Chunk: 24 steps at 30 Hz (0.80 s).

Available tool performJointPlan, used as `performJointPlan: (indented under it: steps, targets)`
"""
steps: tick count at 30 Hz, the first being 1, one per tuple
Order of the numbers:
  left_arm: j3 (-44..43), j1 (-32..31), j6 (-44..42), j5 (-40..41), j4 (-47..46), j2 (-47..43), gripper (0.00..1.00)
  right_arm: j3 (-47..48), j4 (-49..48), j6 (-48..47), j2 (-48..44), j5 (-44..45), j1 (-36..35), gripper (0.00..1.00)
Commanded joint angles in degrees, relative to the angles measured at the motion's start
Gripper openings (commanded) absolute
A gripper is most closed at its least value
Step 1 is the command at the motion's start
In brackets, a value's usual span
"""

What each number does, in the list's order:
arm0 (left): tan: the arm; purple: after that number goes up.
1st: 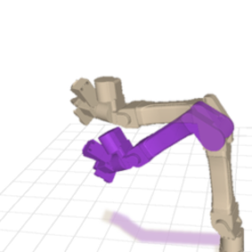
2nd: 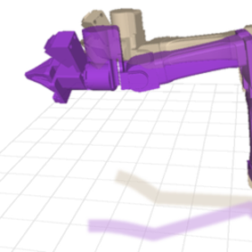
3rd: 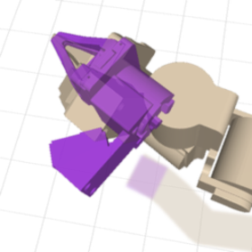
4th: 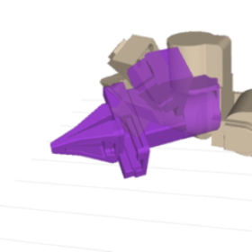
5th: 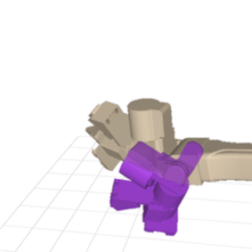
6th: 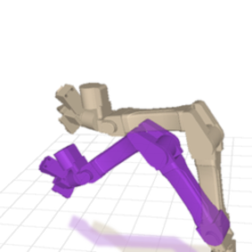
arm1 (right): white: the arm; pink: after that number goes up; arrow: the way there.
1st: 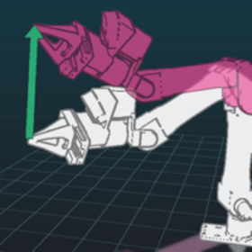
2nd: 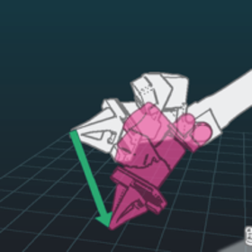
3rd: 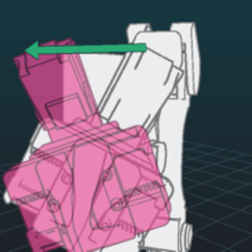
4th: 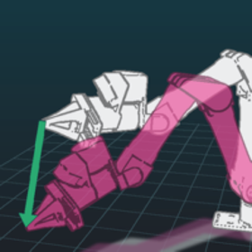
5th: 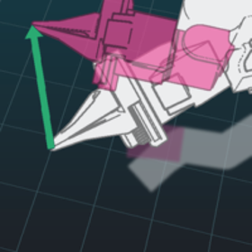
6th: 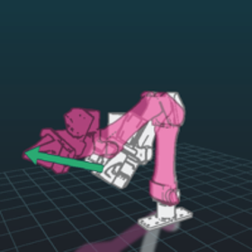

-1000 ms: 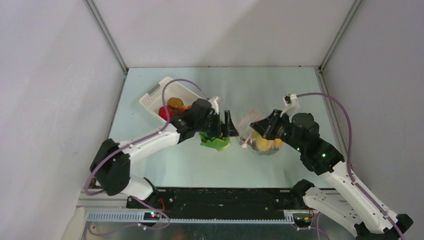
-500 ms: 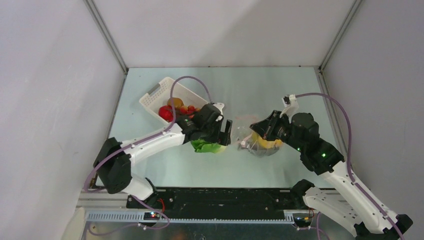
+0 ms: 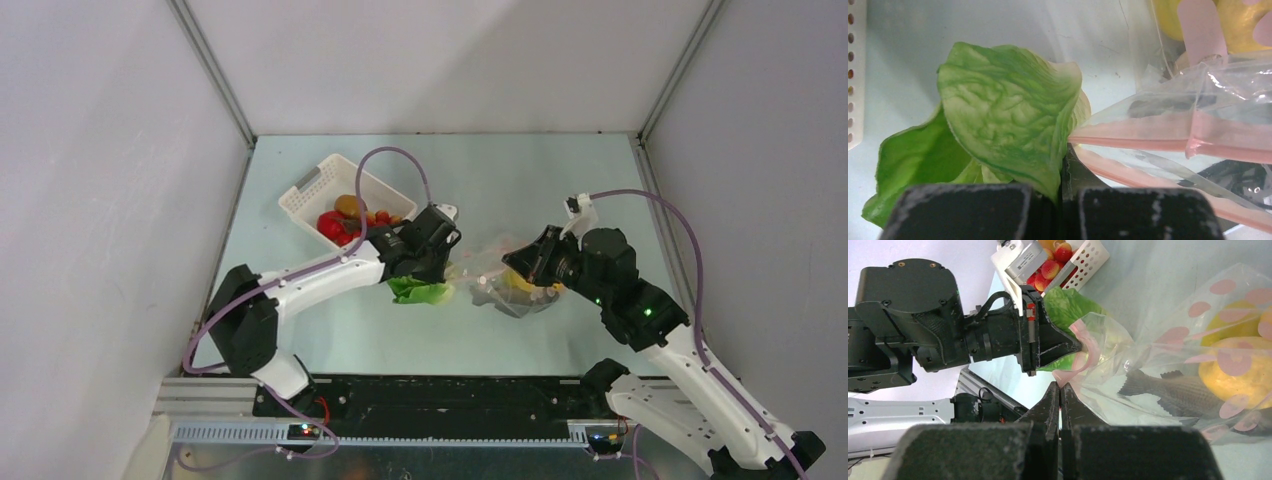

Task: Place the food in the zip-top bag and seal the zipper
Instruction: Pick up the fake vegetable at the center of the board.

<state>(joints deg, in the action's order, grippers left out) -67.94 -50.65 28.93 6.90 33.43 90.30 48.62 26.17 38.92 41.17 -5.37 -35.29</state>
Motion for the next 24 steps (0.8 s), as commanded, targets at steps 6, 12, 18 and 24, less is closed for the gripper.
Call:
performJointPlan:
  steps: [6, 12, 18, 24]
  targets:
    - [3.4, 0.6, -3.2, -2.8, -0.9, -10.6, 0.0, 1.0, -1.6, -1.1, -0.9, 4.6, 0.7, 0.0]
    - [6.3, 0.5, -2.6, -2.2, -0.7, -16.0, 0.01, 1.0, 0.8, -2.1, -0.7, 10.5, 1.1, 0.0]
    - [9.5, 0.5, -2.3, -2.6, 0.3, -18.4, 0.09, 1.0, 2.4, -2.9, -1.0, 14.0, 4.0, 0.0]
    - [12.7, 0.6, -1.0, -6.8, -2.2, -17.5, 0.15, 1.0, 2.2, -3.2, 0.9, 10.8, 4.9, 0.0]
